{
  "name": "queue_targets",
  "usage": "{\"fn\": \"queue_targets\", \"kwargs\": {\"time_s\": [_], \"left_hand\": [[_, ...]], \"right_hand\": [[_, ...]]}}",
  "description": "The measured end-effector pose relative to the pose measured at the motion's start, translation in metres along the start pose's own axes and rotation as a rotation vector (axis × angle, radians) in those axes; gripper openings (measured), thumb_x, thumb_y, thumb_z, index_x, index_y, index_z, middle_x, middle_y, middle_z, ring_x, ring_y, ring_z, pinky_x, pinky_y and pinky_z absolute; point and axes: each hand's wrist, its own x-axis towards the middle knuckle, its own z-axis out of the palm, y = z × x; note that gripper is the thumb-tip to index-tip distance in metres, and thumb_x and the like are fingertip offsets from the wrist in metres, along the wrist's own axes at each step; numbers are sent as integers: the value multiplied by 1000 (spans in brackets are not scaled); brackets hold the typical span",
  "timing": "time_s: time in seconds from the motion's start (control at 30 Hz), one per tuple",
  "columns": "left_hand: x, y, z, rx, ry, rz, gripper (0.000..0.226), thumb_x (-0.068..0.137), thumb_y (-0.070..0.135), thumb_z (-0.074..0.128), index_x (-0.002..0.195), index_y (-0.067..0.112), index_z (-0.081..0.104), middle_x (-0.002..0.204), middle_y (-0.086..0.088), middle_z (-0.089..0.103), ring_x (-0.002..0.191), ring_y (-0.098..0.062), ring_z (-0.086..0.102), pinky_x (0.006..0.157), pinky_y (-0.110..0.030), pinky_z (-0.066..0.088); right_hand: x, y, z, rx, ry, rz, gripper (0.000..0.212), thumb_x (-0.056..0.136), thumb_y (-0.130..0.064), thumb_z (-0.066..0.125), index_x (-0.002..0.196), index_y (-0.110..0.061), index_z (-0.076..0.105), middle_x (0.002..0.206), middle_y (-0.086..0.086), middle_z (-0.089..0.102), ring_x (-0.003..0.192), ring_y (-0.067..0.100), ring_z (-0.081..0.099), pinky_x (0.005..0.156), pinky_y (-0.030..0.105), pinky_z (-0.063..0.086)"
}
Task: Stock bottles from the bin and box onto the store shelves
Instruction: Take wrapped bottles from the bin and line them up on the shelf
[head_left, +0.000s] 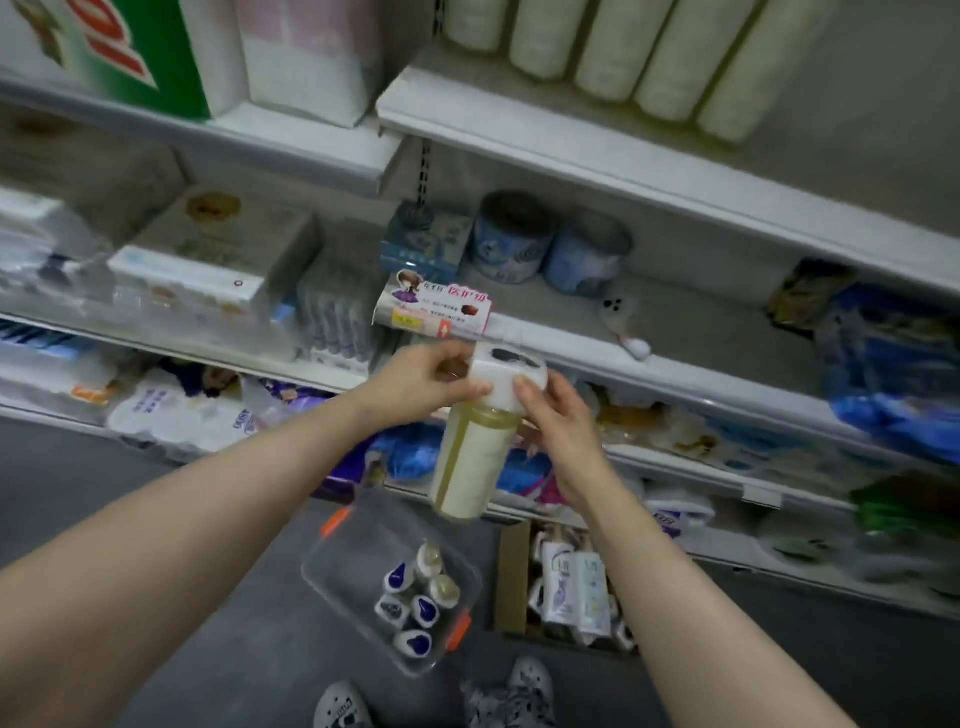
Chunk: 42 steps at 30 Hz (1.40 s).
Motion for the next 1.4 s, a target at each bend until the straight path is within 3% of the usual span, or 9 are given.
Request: {"fn": "queue_targets", "kwargs": {"time_s": [0.07, 0.2, 0.37, 0.47, 0.57, 0.83, 1.0, 1.23, 1.4], "left_hand": [[10, 31, 3, 26, 24, 31, 55, 78, 52, 74, 119, 16, 65, 97, 7, 70, 93, -11, 68, 86, -32, 55], [32, 101, 17, 64, 54, 125, 33, 88, 39, 70, 115, 20, 68, 101, 3, 74, 93, -11, 70, 83, -31, 57], [53, 182, 45, 52, 57, 217, 27, 93, 36, 64, 113, 19, 68, 98, 3, 74, 86, -3, 70, 67, -15, 52], [72, 219, 66, -34, 74, 246, 33, 90, 35, 69, 114, 12, 68, 105, -6, 74, 98, -17, 71, 81, -31, 59], [93, 252, 83, -99, 118, 261, 43, 86, 39, 72, 118, 10, 66, 107, -7, 74, 99, -18, 71, 88, -41, 59], [142, 334, 107, -113, 221, 354, 25, 88, 36, 71, 107, 20, 69, 105, 0, 74, 96, -9, 71, 81, -28, 59], [169, 367, 114, -130, 278, 424, 27, 89, 34, 69, 110, 17, 70, 105, 1, 74, 98, -9, 70, 73, -21, 55], [207, 383, 117, -97, 299, 497, 34, 93, 33, 65, 120, 12, 66, 109, 1, 73, 98, -7, 69, 77, -21, 54], [231, 371, 118, -101, 277, 499, 37, 94, 31, 64, 126, 12, 63, 115, -2, 72, 106, -14, 68, 95, -37, 55]], "right_hand": [[-3, -28, -16, -18, 14, -59, 26, 96, -23, 62, 119, -11, 63, 108, 5, 74, 86, 13, 72, 67, 23, 57], [-1, -86, -58, -55, 53, -161, 24, 94, -30, 65, 112, -15, 68, 102, 1, 75, 96, 17, 71, 78, 32, 59], [3, -148, -116, -95, 64, -264, 28, 92, -38, 67, 111, -18, 69, 105, 4, 75, 97, 20, 72, 81, 34, 61], [9, -180, -149, -109, 84, -326, 25, 91, -38, 68, 106, -18, 70, 104, 3, 76, 96, 20, 73, 84, 40, 61], [19, -209, -180, -126, 95, -381, 29, 90, -41, 70, 106, -17, 71, 103, 3, 76, 97, 22, 73, 87, 47, 59], [35, -282, -237, -73, 100, -515, 34, 92, -36, 69, 111, -8, 67, 102, 6, 76, 93, 21, 74, 79, 37, 61], [51, -315, -258, -46, 117, -573, 33, 90, -36, 70, 110, -10, 67, 102, 5, 75, 93, 22, 74, 78, 36, 62], [85, -331, -275, -36, 150, -629, 25, 88, -39, 73, 101, -18, 68, 98, 3, 76, 93, 22, 73, 87, 47, 59], [110, -325, -280, -45, 152, -633, 26, 85, -41, 74, 101, -21, 68, 99, 1, 76, 96, 19, 72, 91, 50, 57]]}}
